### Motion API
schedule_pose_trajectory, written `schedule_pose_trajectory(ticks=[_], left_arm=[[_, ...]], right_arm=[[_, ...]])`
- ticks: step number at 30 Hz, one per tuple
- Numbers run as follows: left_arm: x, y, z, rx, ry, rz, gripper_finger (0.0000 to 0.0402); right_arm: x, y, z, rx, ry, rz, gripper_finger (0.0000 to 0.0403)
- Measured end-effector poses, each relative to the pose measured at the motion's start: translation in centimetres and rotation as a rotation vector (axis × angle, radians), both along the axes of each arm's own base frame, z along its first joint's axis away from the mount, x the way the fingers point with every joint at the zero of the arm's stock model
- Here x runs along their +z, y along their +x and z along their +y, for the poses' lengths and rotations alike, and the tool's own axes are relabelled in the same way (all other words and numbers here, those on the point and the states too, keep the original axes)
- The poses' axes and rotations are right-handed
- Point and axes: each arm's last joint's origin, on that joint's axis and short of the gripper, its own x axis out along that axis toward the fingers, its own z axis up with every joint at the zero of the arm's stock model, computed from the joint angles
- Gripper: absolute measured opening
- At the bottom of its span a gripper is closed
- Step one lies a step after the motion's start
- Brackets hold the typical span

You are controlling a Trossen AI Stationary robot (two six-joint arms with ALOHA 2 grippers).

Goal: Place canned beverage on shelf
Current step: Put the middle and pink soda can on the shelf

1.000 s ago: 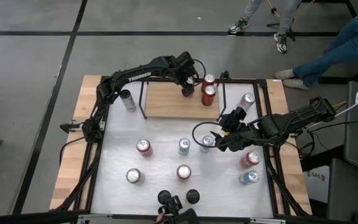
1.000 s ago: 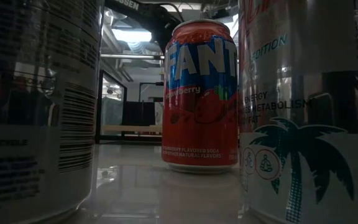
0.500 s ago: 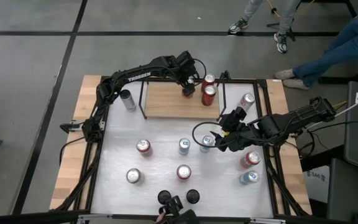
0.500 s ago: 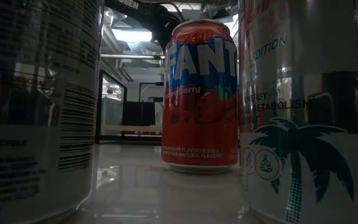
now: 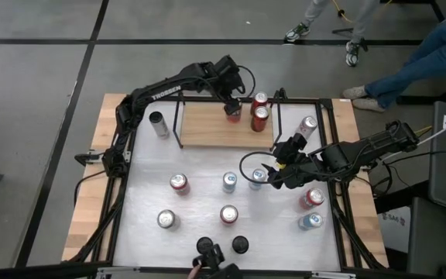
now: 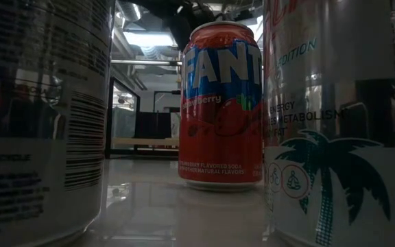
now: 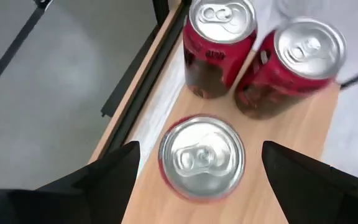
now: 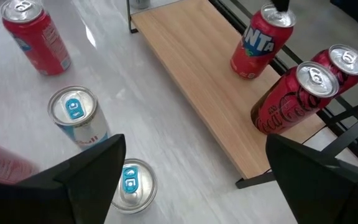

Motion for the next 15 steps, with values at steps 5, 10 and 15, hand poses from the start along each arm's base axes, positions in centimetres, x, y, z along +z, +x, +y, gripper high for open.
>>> schedule_pose_trajectory(ticks=[5, 10, 15], left_arm=[[0.5, -0.8, -0.5, -0.062, 0.023, 0.096, 0.0328], [-0.1, -2.0, -1.0, -0.051, 0.014, 0.26, 0.0321], [-1.7, -2.3, -1.1, -0.045, -0.013, 0.331, 0.0297]], right_arm=[[0.0, 0.0, 0.0, 0.0, 0.0, 0.0, 0.0376], [0.0, 0.0, 0.0, 0.0, 0.0, 0.002, 0.0376], [0.0, 0.0, 0.0, 0.001, -0.001, 0.003, 0.0376]])
